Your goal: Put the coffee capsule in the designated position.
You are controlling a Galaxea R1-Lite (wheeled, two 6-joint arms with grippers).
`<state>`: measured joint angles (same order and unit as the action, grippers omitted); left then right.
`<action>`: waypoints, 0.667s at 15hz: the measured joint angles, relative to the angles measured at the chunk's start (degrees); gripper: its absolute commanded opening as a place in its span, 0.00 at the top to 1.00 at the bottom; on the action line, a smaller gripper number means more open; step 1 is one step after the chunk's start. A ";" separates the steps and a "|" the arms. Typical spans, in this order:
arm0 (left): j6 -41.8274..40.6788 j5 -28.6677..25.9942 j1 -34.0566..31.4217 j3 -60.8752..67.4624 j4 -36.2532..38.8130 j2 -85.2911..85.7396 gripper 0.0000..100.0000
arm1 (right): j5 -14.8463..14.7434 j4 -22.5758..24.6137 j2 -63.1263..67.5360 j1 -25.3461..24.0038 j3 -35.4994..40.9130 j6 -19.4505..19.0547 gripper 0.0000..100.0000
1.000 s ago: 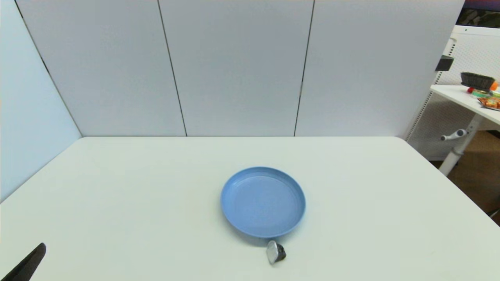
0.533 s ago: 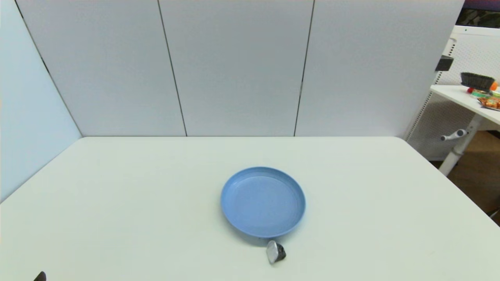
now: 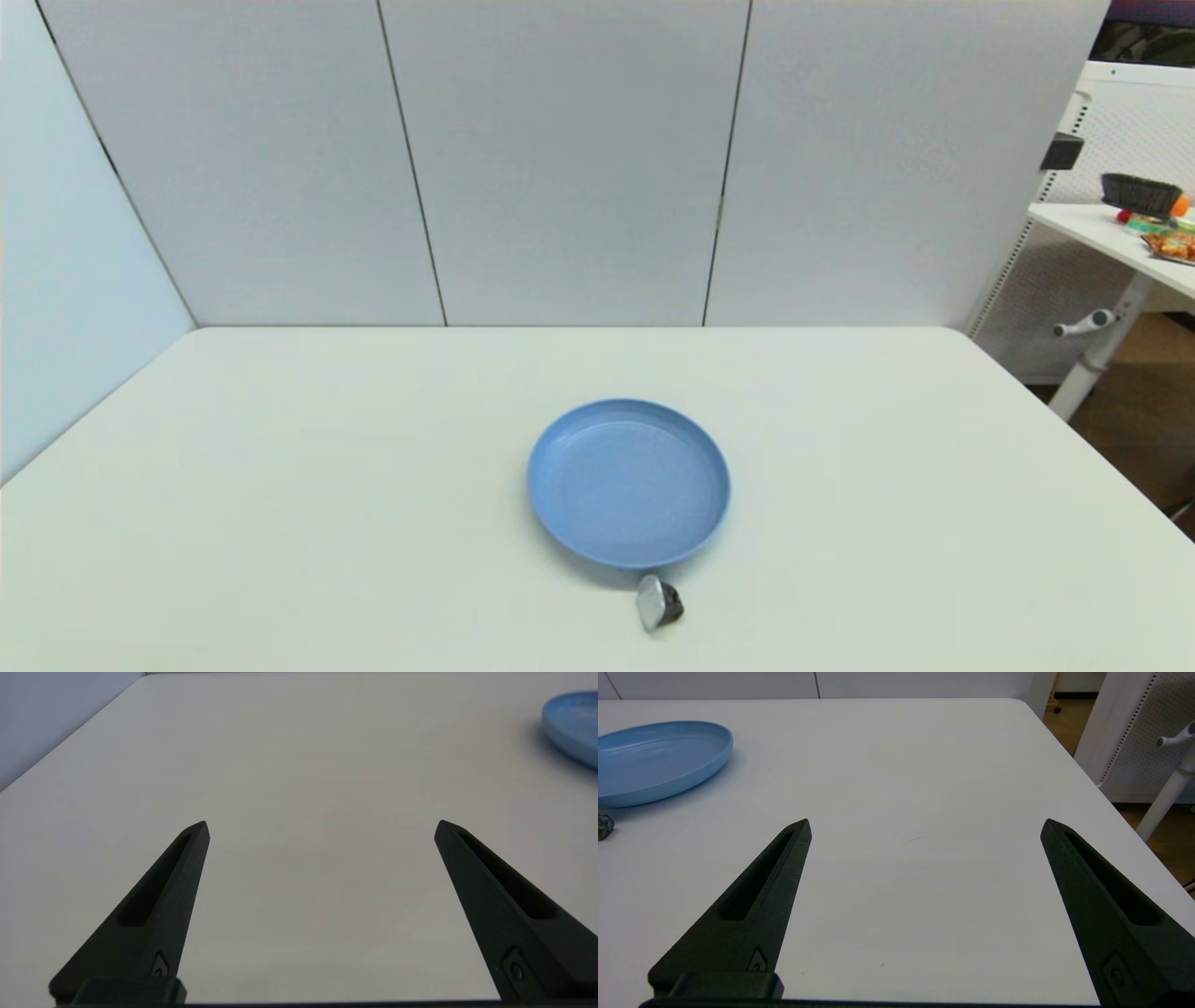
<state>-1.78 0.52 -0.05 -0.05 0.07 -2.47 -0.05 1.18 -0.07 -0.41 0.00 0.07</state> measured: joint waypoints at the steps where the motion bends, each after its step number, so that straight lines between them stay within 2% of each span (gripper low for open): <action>1: 0.35 0.02 0.05 0.02 -0.07 0.90 0.00 | -0.02 0.02 0.00 0.00 0.00 0.00 0.00; 10: 2.30 0.24 0.15 0.05 0.06 2.57 0.00 | -0.05 0.00 0.00 0.00 0.00 0.00 0.00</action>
<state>0.52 0.77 0.10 0.00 0.13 0.10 -0.10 1.18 -0.07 -0.41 0.00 0.07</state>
